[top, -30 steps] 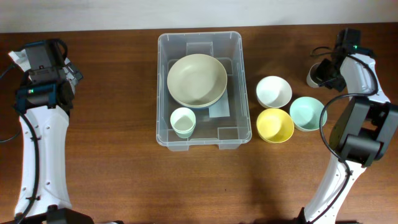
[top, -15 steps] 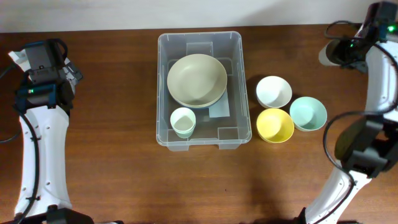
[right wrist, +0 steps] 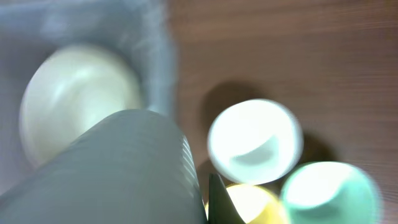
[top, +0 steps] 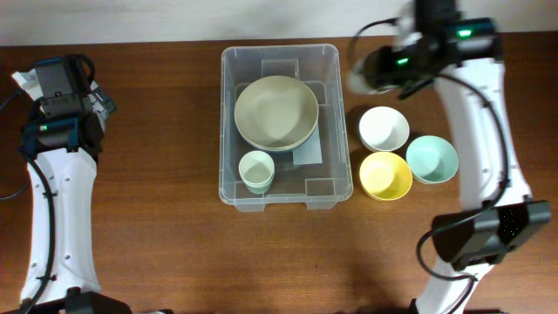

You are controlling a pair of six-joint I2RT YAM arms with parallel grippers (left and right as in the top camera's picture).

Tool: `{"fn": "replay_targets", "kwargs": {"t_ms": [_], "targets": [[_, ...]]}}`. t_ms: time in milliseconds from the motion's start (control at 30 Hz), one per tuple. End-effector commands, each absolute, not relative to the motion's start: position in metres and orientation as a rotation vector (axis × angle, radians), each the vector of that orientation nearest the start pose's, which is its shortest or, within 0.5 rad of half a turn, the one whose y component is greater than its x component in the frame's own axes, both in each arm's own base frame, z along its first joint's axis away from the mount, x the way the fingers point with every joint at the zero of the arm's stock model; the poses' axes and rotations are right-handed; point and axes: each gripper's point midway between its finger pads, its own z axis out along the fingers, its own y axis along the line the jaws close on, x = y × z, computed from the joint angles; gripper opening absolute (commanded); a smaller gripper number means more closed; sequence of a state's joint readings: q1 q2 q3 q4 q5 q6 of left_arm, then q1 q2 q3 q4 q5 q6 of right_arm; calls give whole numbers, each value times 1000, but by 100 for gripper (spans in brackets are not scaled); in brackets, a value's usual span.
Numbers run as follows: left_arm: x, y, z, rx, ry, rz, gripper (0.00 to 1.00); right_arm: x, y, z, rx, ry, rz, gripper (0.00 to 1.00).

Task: Pack container
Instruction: 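Carry the grey cup into the container and stack it on the cups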

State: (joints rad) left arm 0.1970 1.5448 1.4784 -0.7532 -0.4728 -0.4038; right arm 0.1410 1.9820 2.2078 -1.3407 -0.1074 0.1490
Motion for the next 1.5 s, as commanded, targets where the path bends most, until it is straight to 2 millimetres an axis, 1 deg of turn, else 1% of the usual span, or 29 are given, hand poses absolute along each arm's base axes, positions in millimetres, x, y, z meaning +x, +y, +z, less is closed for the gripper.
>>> {"fn": "replay_targets", "kwargs": {"t_ms": [0, 67, 233, 400, 500, 667, 800, 1033, 1233, 1267, 1300, 1333, 1400, 1467], "targets": [[392, 162, 261, -894, 2129, 479, 99, 431, 136, 254, -217, 2706, 273, 4], [392, 162, 261, -894, 2129, 479, 99, 419, 164, 247, -309, 2728, 259, 4], [392, 162, 261, -894, 2129, 478, 99, 387, 218, 235, -522, 2727, 128, 4], [392, 162, 261, -894, 2129, 478, 99, 361, 256, 222, -667, 2723, 99, 4], [392, 162, 261, -895, 2129, 479, 99, 350, 273, 211, -726, 2723, 100, 4], [392, 162, 261, -894, 2130, 479, 100, 343, 283, 187, -751, 2733, 63, 4], [392, 162, 261, -894, 2130, 479, 99, 341, 285, 171, -765, 2746, 54, 4], [392, 162, 261, -894, 2130, 479, 99, 342, 288, 153, -768, 2750, 57, 4], [392, 162, 261, -894, 2129, 479, 99, 341, 286, 147, -771, 2759, 50, 4], [392, 162, 261, -894, 2129, 479, 99, 341, 286, 147, -771, 2759, 50, 10], [392, 162, 261, -894, 2129, 479, 99, 341, 286, 147, -772, 2759, 50, 19], [392, 162, 261, -894, 2129, 478, 99, 341, 287, 146, -772, 2758, 50, 33], [392, 162, 261, -894, 2130, 479, 99, 342, 287, 147, -772, 2755, 52, 38], [392, 162, 261, -894, 2129, 478, 99, 343, 288, 147, -773, 2749, 54, 41]]}}
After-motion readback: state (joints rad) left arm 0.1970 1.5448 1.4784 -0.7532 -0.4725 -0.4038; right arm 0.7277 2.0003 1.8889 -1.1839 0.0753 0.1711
